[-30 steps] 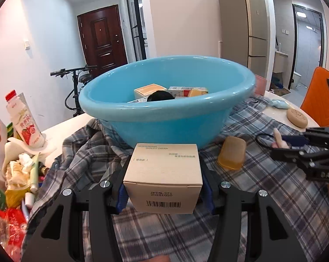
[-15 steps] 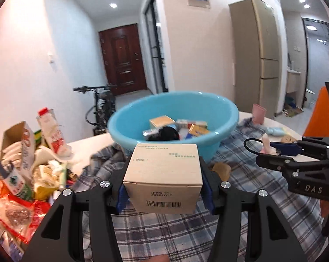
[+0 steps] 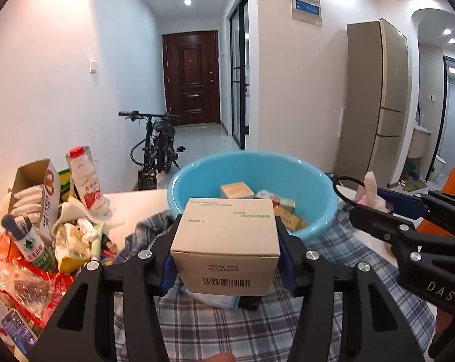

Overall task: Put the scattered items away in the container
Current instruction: 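Carry the hair tie over the basin and release it with the right gripper while the left lifts the box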

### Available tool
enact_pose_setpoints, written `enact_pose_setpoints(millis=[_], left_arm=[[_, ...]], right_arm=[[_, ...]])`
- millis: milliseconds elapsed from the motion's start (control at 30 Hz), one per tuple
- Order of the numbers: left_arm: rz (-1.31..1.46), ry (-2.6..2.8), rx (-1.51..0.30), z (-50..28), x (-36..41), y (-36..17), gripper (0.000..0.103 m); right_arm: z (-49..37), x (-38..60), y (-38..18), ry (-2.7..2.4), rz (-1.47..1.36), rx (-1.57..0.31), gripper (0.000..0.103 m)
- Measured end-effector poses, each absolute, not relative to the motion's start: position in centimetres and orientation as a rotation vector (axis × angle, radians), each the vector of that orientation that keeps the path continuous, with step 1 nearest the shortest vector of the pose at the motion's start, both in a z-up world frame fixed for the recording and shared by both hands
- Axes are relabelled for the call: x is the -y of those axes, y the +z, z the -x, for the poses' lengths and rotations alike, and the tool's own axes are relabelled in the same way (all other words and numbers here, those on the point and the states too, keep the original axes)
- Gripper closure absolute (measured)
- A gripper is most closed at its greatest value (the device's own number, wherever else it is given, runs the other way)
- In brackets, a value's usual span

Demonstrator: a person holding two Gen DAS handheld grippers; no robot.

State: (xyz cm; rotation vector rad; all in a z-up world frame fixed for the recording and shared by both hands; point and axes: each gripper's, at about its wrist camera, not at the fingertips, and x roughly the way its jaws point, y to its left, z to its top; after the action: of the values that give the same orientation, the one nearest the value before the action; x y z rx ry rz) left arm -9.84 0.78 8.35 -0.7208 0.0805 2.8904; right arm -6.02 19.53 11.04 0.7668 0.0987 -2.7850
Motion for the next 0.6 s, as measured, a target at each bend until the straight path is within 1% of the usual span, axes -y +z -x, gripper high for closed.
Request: enact_pose_setpoints(millis=[367, 600], left_arm=[[0.683, 2.913, -0.111, 13.1, -1.0, 10.8, 0.050], [0.708, 2.925, -0.072, 16.3, -0.7, 10.8, 0.050]], right_arm=[[10.1, -18.3, 13.2, -2.764, -0.742, -0.079, 0.063], [13.4, -17.9, 13.4, -2.755, -0.753, -0.080, 0.063]])
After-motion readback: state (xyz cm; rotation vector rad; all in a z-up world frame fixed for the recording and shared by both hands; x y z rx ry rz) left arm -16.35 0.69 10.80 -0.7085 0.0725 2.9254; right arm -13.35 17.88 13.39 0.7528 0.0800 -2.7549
